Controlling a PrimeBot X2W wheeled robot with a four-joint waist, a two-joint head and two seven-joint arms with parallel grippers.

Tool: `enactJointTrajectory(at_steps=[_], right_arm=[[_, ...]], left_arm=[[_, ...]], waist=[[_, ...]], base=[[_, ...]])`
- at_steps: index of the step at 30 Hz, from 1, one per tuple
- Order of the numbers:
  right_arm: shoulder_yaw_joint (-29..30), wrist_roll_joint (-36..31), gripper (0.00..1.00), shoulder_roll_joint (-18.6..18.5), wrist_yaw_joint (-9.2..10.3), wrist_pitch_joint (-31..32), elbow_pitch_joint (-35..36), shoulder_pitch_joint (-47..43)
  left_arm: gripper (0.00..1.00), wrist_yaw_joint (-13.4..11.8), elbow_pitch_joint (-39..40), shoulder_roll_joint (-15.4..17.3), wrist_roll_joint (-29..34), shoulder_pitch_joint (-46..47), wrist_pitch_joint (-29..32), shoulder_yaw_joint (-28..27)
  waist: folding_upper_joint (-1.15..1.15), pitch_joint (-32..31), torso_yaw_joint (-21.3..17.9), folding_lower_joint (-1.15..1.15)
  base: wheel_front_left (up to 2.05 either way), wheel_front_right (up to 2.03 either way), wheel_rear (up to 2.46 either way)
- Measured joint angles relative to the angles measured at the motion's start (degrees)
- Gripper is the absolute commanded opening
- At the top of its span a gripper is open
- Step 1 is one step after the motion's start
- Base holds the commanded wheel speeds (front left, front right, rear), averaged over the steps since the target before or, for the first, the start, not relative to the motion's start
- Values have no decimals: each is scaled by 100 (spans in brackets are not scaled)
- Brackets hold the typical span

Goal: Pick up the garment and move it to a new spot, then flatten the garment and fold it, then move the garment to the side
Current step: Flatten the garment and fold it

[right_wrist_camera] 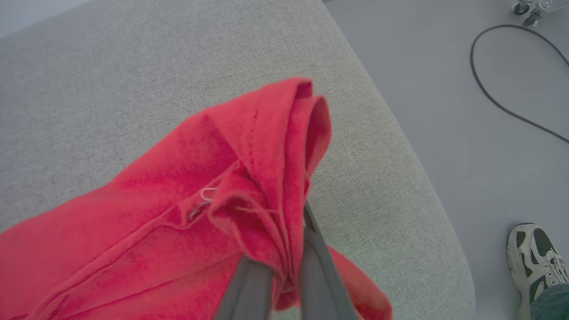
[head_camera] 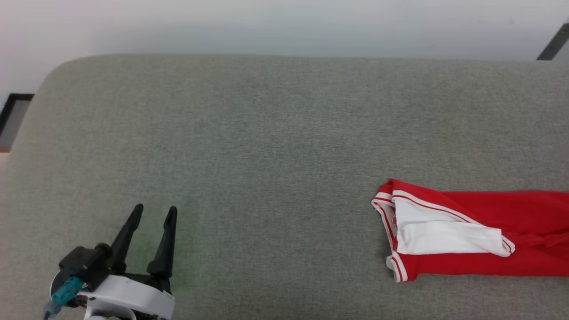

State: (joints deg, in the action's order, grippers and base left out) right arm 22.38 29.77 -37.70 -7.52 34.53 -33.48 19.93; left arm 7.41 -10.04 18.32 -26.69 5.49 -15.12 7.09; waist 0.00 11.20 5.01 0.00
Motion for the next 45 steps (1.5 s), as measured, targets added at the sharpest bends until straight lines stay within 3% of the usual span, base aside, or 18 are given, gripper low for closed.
enactJointTrajectory(at_steps=[6,13,22,28,36,45], right_arm=[[-126,60,0,1,0,-52,129,26],[-998,477,0,59,0,215,1112,-396],[-2371,966,0,750,1,903,3196,-653],[-3187,1048,0,1106,1,1096,3904,-624],[-4011,771,0,1445,1,870,3695,-183],[-4589,520,0,1437,1,348,2512,62]], left_arm=[[100,0,-15,-46,2,-3,0,-54],[100,0,-40,-113,-9,-176,0,-197],[100,8,-101,-188,-26,-297,-1,-97],[100,8,-168,-207,-107,-279,0,22],[100,8,-209,-330,-186,-267,0,175],[100,8,-302,-365,-265,-74,0,305]], waist=[[0,-27,-121,0],[0,-229,-224,0],[0,-364,-316,0],[0,-390,-146,0],[0,-405,169,0],[0,-228,524,0]], base=[[0,0,0],[0,0,0],[0,0,0],[0,0,0],[0,0,0],[0,0,0]])
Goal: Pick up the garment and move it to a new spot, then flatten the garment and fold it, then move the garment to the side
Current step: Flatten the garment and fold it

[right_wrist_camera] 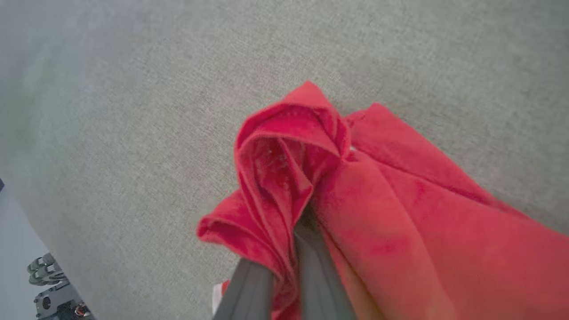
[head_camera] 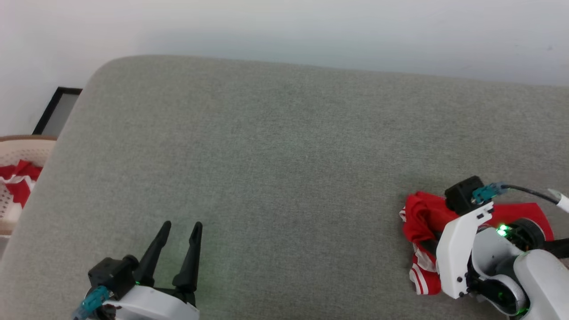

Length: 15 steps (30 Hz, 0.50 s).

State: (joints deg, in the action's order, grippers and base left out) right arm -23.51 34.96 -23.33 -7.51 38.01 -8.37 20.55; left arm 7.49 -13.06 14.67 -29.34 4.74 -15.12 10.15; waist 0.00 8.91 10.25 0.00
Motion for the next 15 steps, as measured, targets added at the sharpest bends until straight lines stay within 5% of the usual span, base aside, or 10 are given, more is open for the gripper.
enactJointTrajectory(at_steps=[2,4,6,15], right_arm=[[-90,-1,7,5,0,-130,-162,14],[-166,26,31,16,0,-230,-276,75],[-224,102,100,45,0,-328,-343,126],[-242,544,100,-116,0,-714,-345,226]], left_arm=[[100,0,-16,1,-5,1,0,2],[100,0,-40,5,-31,-1,0,-12],[100,0,-64,11,-34,-6,0,-31],[100,0,-90,66,-33,-80,-1,-12]], waist=[[0,29,34,0],[0,28,35,0],[0,5,11,0],[0,-242,-283,0]], base=[[0,0,0],[0,0,0],[0,0,0],[0,0,0]])
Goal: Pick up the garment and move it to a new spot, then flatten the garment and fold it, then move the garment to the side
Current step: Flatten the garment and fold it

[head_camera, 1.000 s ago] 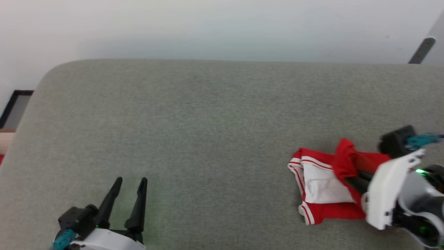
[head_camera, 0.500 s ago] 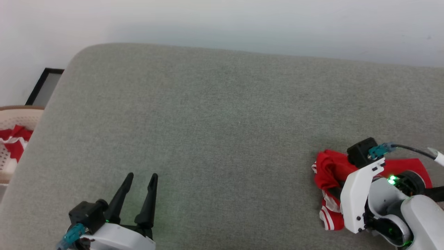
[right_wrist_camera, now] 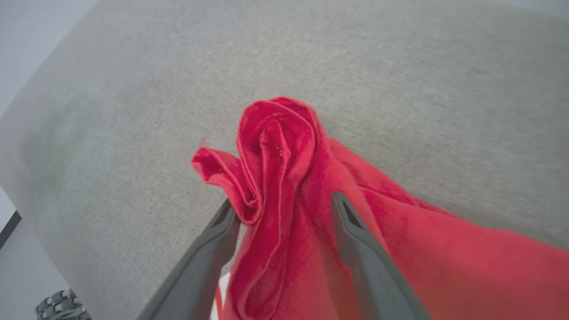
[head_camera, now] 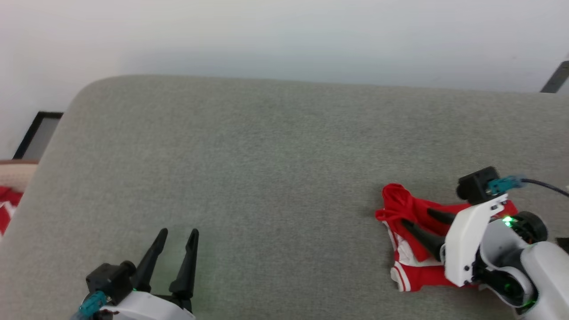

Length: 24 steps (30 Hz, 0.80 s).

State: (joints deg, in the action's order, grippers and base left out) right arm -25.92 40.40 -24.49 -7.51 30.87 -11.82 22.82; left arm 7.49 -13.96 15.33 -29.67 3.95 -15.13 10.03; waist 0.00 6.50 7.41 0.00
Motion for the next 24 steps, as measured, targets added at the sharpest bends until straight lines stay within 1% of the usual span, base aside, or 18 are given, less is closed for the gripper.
enactJointTrajectory(at_steps=[5,10,14,17,20,24], right_arm=[[86,207,100,-257,0,-472,22,15],[179,297,100,-497,0,-1091,-277,-18],[245,288,100,-564,0,-1802,-654,-103],[231,-1,100,-604,0,-2386,-964,-124],[460,-189,100,-444,0,-2958,-1324,-136],[740,-560,100,-190,0,-3608,-1669,-189]], left_arm=[[100,0,-34,8,-5,-38,0,52],[100,0,-124,-4,-41,-76,1,125],[100,0,-216,-15,-80,-102,1,148],[100,0,-367,18,-110,-154,1,141],[100,0,-442,75,-116,-168,1,45],[100,0,-420,76,-58,-237,1,-280]], waist=[[0,-143,-212,0],[0,-299,-408,0],[0,-446,-534,0],[0,-552,-627,0],[0,-644,-727,0],[0,-756,-857,0]], base=[[0,0,0],[0,0,0],[0,0,0],[0,0,0],[0,0,0],[0,0,0]])
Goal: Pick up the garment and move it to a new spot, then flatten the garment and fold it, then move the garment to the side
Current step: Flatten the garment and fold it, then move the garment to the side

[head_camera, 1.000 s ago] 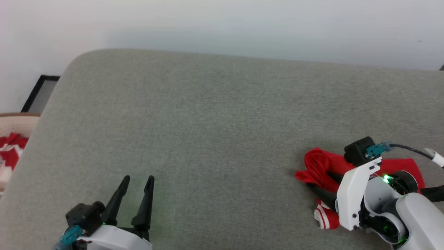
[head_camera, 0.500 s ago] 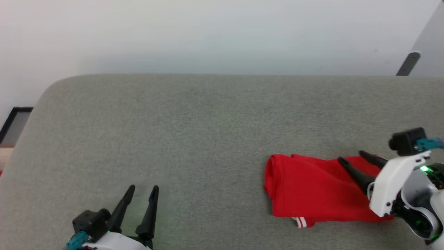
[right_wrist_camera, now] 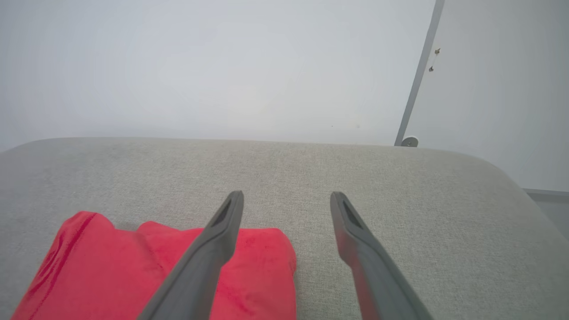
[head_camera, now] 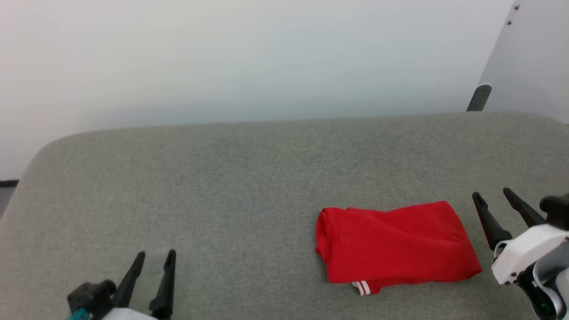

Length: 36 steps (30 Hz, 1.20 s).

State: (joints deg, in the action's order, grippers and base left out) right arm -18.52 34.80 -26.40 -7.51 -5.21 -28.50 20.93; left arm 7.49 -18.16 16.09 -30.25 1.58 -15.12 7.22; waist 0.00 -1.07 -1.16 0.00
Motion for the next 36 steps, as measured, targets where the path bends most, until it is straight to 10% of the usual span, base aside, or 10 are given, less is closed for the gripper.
enactJointTrajectory(at_steps=[12,36], right_arm=[[783,-532,100,521,0,-842,423,-1011],[2076,-1327,100,1233,0,-240,2470,-2530]], left_arm=[[100,0,609,-153,586,-736,0,-533],[100,0,1489,-394,761,-1681,-1,-922]], waist=[[0,-276,-43,0],[0,-274,234,0]], base=[[0,0,0],[0,0,0]])
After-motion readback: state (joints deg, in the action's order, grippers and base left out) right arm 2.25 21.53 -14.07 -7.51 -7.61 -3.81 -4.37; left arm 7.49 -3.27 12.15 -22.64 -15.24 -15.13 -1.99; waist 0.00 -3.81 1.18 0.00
